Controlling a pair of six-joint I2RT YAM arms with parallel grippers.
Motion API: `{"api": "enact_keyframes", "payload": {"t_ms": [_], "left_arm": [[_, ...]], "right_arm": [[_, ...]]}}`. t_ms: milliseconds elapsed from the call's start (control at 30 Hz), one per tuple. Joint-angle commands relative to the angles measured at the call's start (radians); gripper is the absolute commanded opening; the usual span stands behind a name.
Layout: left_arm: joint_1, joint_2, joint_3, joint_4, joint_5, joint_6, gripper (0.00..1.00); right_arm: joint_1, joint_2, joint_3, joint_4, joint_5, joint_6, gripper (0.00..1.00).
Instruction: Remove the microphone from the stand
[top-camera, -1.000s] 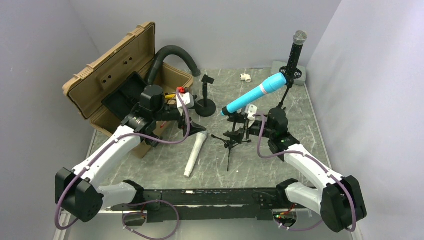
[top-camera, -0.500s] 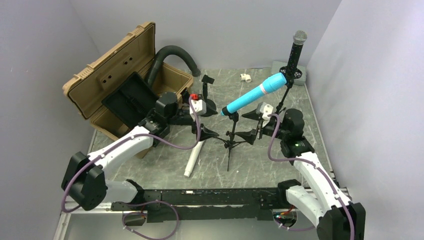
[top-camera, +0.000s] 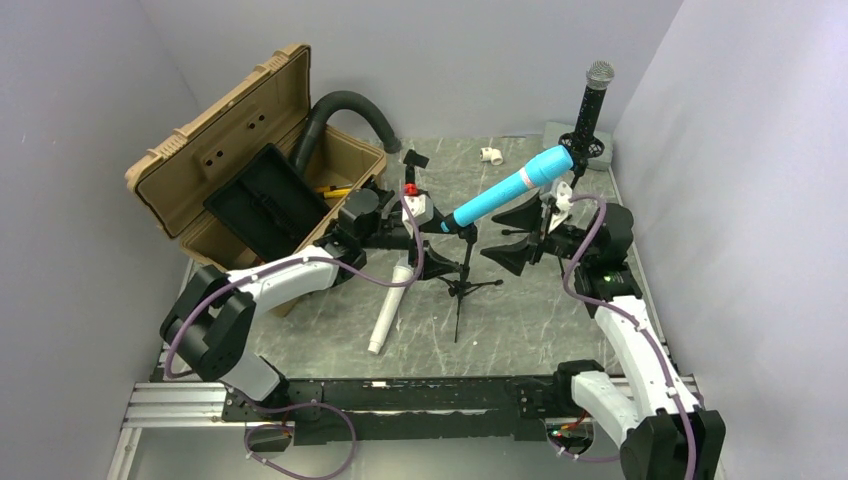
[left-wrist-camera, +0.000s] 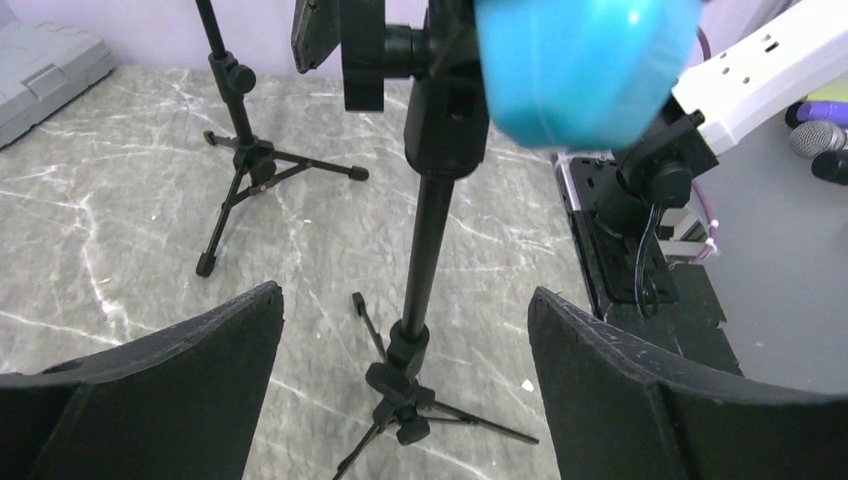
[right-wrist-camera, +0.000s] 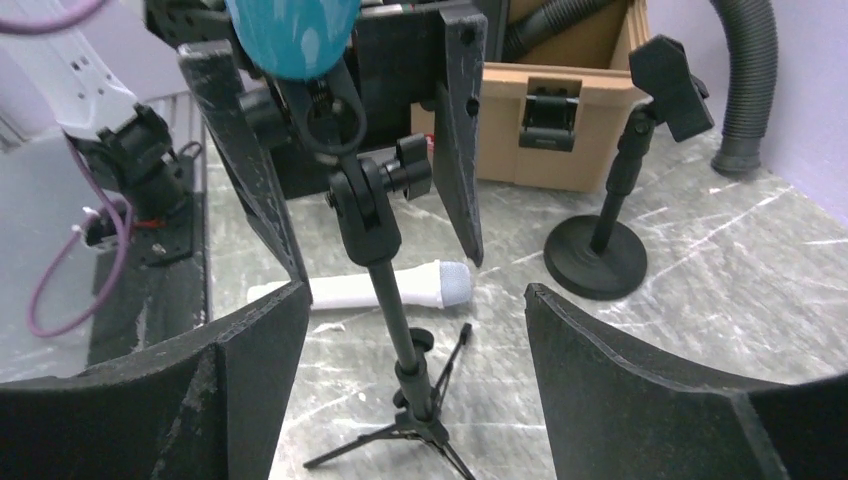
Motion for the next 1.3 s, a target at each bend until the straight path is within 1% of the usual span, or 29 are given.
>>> {"api": "enact_keyframes", "payload": {"t_ms": [0, 33, 133, 200, 267, 533, 833, 967, 1067, 1167, 1267], "left_arm": [[-0.017, 0.040, 0.044, 0.213, 0.021, -0.109, 0.91], [-0.018, 0.051, 0.042, 0.242, 0.020, -0.125, 0.88], [-0.021, 0.081, 0.034, 0.313, 0.013, -0.171, 0.85], [-0.027, 0.095, 0.036, 0.328, 0.019, -0.184, 0.83], [-0.032, 0.106, 0.044, 0.324, 0.020, -0.186, 0.80], [-0.043, 0.144, 0.090, 0.291, 0.024, -0.203, 0.62], [-0.053, 0.163, 0.123, 0.237, 0.042, -0.188, 0.35], [-0.059, 0.162, 0.128, 0.210, 0.043, -0.163, 0.26], [-0.061, 0.158, 0.125, 0.190, 0.042, -0.146, 0.17], [-0.062, 0.153, 0.121, 0.180, 0.038, -0.135, 0.01], [-0.065, 0.151, 0.115, 0.176, 0.031, -0.130, 0.00]], "right_arm": [[-0.013, 0.018, 0.021, 0.284, -0.073, 0.265, 0.81], [-0.018, 0.023, 0.008, 0.360, -0.080, 0.323, 0.81], [-0.038, 0.034, -0.032, 0.564, -0.087, 0.489, 0.81], [-0.053, 0.042, -0.052, 0.683, -0.085, 0.586, 0.81], [-0.056, 0.046, -0.053, 0.757, -0.086, 0.653, 0.81], [-0.057, 0.069, 0.000, 0.861, -0.057, 0.811, 0.81], [-0.055, 0.104, 0.052, 0.925, -0.015, 0.918, 0.82], [-0.055, 0.121, 0.066, 0.974, 0.007, 0.981, 0.83], [-0.055, 0.135, 0.072, 0.988, 0.028, 1.005, 0.84], [-0.055, 0.150, 0.073, 1.019, 0.050, 1.034, 0.85], [-0.055, 0.169, 0.075, 1.073, 0.060, 1.075, 0.85]]}}
